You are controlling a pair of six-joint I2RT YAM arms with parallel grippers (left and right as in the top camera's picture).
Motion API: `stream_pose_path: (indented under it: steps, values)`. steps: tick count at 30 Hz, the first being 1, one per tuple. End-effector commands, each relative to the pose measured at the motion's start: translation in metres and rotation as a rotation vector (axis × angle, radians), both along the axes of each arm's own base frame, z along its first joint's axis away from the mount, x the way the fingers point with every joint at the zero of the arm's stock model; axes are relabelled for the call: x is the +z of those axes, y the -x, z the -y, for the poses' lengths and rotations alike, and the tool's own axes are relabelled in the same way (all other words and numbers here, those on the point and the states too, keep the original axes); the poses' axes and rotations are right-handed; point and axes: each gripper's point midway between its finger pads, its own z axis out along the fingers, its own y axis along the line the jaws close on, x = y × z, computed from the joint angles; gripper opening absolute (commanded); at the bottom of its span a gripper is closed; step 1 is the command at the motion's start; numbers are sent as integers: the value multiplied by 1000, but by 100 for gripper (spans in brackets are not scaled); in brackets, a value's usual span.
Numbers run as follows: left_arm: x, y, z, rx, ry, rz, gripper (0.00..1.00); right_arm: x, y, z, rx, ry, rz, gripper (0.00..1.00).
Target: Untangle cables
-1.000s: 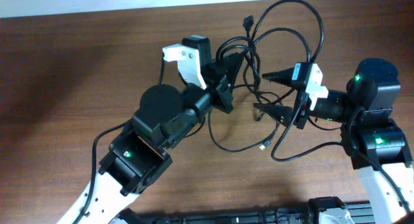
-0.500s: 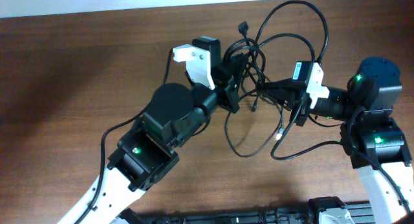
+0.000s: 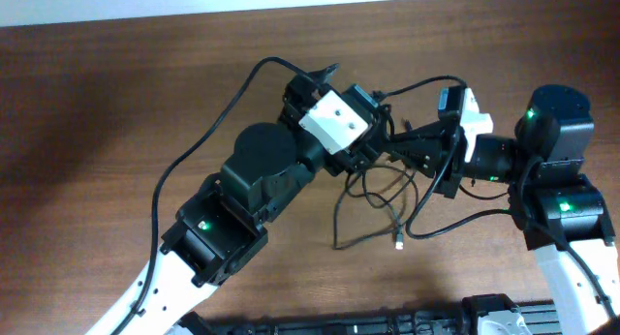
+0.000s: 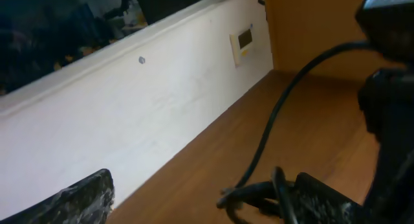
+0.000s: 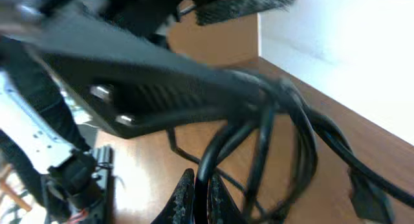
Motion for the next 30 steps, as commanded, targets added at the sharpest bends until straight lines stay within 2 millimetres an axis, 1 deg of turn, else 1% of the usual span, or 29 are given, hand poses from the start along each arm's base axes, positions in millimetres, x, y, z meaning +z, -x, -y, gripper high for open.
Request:
stream_pose_path:
  steps: [1,2,4,5,7,9,10,12,13,15,16,17,18,19,20,21,22,24,25,26,27,28,30]
  values:
    - [-4,0,-1,-19,-176,131,88,16,30,-8,166,-67,23,4]
    - [-6,0,-1,-29,-224,161,88,18,34,-9,189,-77,23,4]
    - [-12,0,-4,-34,-306,201,83,20,39,-9,219,-90,23,4]
    - [-14,-2,-6,-16,-316,194,77,20,39,-9,218,-92,13,4]
    - [-22,-1,-8,-21,-342,169,73,20,40,-9,221,-95,3,4]
    - [-32,-1,-11,-20,-371,142,71,19,37,-9,206,-89,3,4]
    - [-39,1,-12,-24,-393,121,65,16,31,-8,171,-75,-7,4]
    - [-46,2,-14,-24,-395,84,47,-2,15,-4,50,-24,-87,4]
    - [-46,2,-14,-17,-369,61,45,-7,14,-3,30,-14,-117,4]
    - [-50,3,-15,-11,-355,22,52,-10,16,-2,28,-13,-147,4]
    - [-50,3,-15,6,-302,-21,52,-10,16,-2,28,-13,-145,4]
    - [-49,3,-15,30,-223,-86,51,-10,15,-2,27,-13,-140,4]
    - [-51,3,-15,85,-54,-240,53,-8,15,-2,28,-13,-129,4]
    - [-52,3,-16,94,-31,-263,53,-8,14,-2,28,-13,-125,4]
    - [-54,2,-18,128,49,-337,54,-7,14,-2,28,-14,-122,4]
    - [-55,0,-21,153,100,-384,62,-6,15,-3,35,-17,-114,4]
    - [-58,-1,-23,166,126,-420,65,-2,17,-4,59,-28,-95,4]
    - [-67,4,-19,154,153,-501,65,8,24,-7,117,-54,-41,4]
    - [-77,4,-18,183,198,-586,67,13,24,-7,128,-59,-15,4]
    - [-84,5,-18,215,245,-656,69,15,23,-7,125,-64,-13,4]
    - [-88,6,-18,242,301,-720,74,20,21,-7,120,-72,-10,4]
    - [-86,9,-12,215,334,-755,79,24,20,-7,118,-78,-3,4]
    - [-84,14,-6,166,329,-763,80,37,17,-7,113,-100,10,4]
